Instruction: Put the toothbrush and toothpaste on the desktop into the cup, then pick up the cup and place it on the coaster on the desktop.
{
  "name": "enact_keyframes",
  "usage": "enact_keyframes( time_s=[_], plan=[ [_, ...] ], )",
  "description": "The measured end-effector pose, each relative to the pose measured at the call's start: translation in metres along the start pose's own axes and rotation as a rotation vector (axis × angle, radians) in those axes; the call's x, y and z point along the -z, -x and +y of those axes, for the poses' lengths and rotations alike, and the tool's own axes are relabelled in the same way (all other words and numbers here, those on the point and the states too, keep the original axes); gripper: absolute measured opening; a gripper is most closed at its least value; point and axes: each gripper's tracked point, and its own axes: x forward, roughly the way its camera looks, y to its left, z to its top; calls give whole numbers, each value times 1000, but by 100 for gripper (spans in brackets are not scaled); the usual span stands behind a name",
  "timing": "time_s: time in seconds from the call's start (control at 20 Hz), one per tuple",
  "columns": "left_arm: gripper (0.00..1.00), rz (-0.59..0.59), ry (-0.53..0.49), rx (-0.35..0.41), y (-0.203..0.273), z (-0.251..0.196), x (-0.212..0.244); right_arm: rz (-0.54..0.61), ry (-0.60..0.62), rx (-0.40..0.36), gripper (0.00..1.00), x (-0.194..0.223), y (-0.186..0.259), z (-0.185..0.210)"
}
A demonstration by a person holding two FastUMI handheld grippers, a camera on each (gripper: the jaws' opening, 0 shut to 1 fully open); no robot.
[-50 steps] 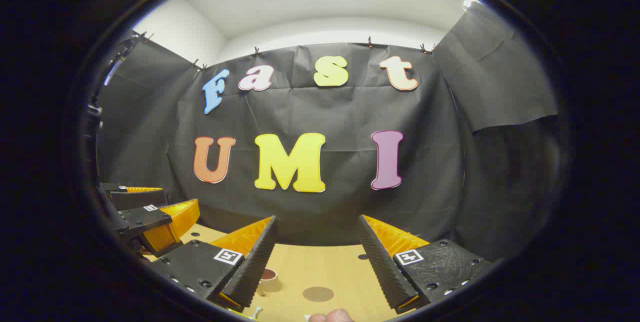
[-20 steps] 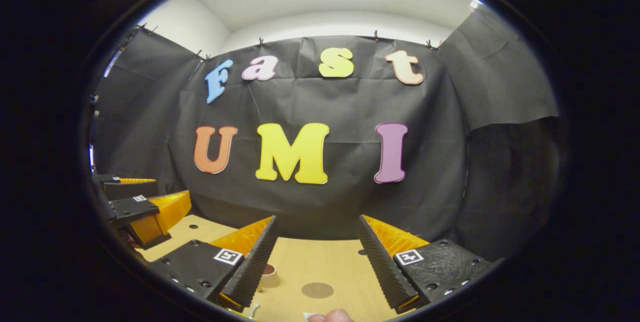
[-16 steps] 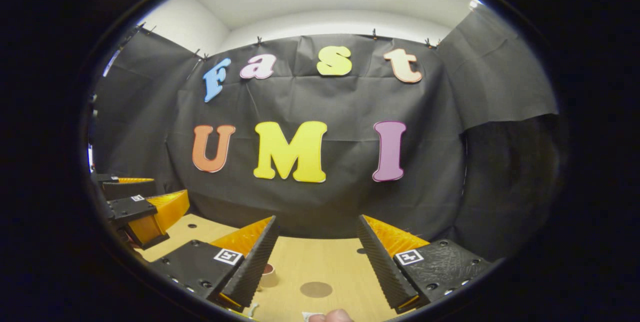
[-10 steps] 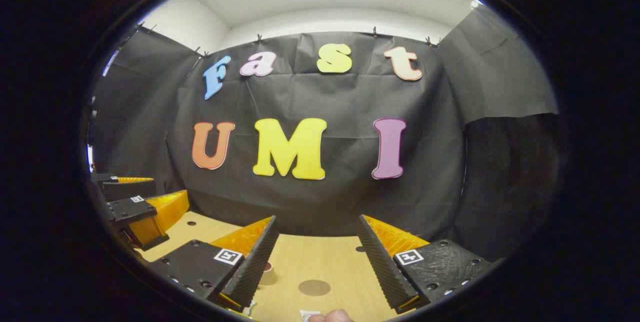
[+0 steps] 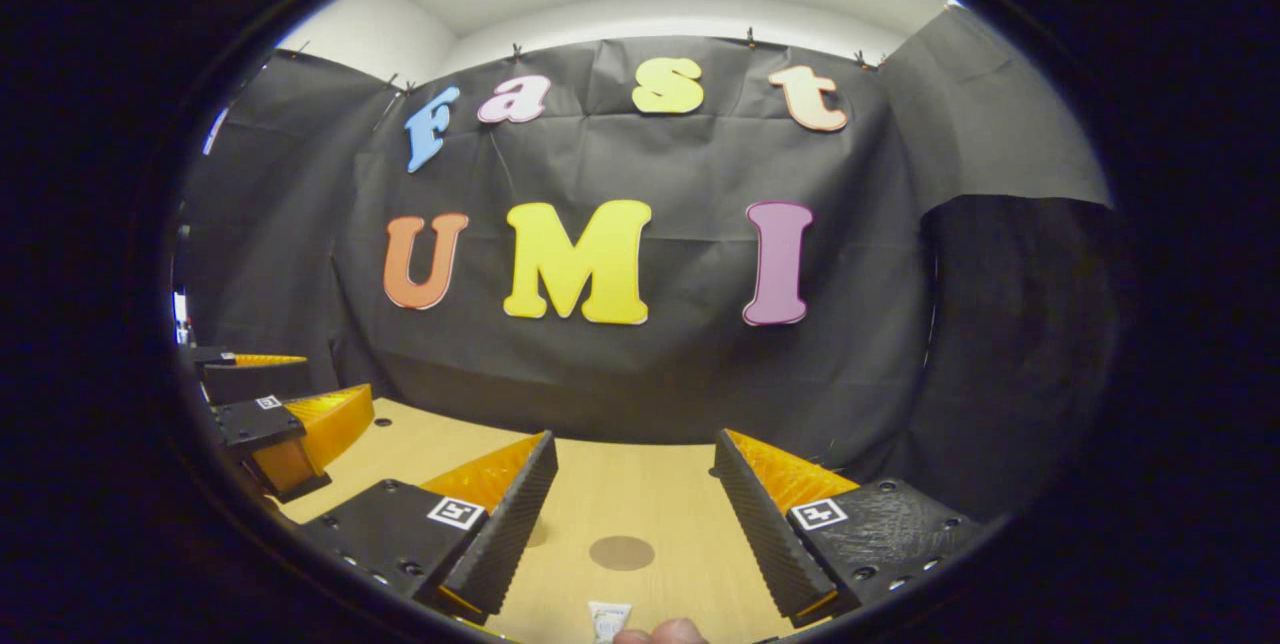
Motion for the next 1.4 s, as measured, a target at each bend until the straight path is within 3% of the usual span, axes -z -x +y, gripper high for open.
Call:
enact_keyframes(
  time_s=[0.85, 1.2, 1.4],
  plan=[
    [100, 453, 49, 46, 23, -21, 151, 265, 14, -3, 95, 102, 11, -9],
    [99, 617, 43, 98, 25, -45, 224, 310, 24, 9, 95, 116, 18, -14],
    [93, 685, 30, 106, 20, -50, 264, 316, 40, 21, 95, 117, 20, -19]
  ],
)
